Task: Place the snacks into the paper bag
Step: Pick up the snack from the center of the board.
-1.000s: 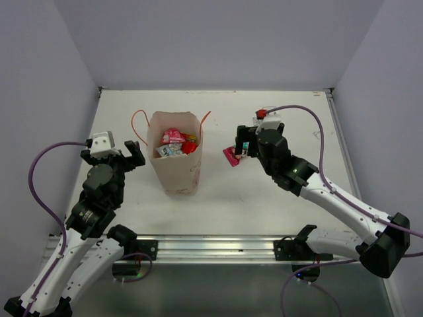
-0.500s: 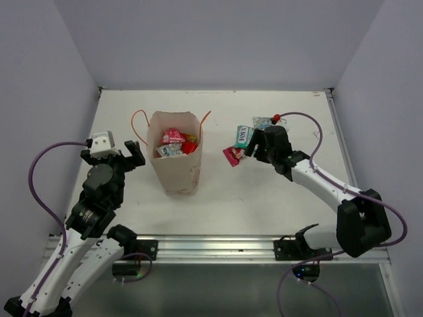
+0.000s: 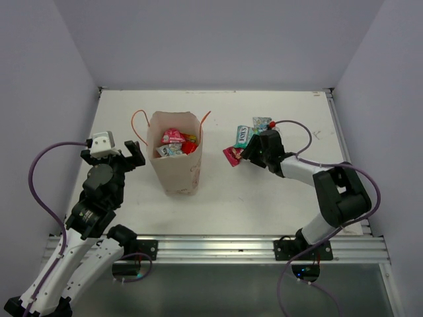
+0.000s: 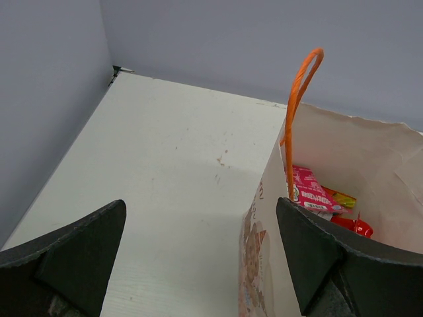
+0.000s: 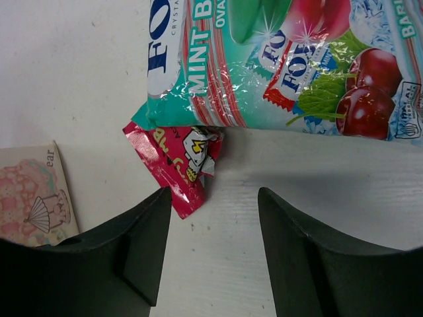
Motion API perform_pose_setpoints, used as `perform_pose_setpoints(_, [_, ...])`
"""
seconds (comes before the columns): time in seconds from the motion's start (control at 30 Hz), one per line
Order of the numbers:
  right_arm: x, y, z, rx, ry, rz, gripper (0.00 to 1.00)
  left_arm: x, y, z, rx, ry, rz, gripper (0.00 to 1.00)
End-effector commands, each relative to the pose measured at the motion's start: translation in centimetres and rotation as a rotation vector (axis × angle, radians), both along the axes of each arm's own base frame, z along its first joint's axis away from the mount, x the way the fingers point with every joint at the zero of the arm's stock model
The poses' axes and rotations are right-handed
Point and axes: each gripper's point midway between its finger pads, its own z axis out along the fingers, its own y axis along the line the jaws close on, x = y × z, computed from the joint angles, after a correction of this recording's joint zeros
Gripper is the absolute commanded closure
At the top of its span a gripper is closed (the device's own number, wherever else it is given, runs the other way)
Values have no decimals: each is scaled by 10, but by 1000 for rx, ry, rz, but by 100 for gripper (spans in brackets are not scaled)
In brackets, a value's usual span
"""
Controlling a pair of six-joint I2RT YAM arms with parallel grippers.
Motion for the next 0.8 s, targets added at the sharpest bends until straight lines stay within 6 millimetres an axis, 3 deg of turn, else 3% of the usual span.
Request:
perform_pose_setpoints(0.0, [17,8,4,67,-59,-25,42,3,-2,5,-21,-32,-2,0])
perform_pose_setpoints(0.4, [31,10,-40,55,-10,-54,44,4,-3,5,-20,-32,-4,0])
perform_pose_setpoints(0.63, [22,5,-55,51,-1,-57,65,3,-3,6,-21,-35,-7,0])
perform_pose_setpoints(0.77, [8,-2,-59,21,10,-35,83,3,-3,5,-21,-33,-7,0])
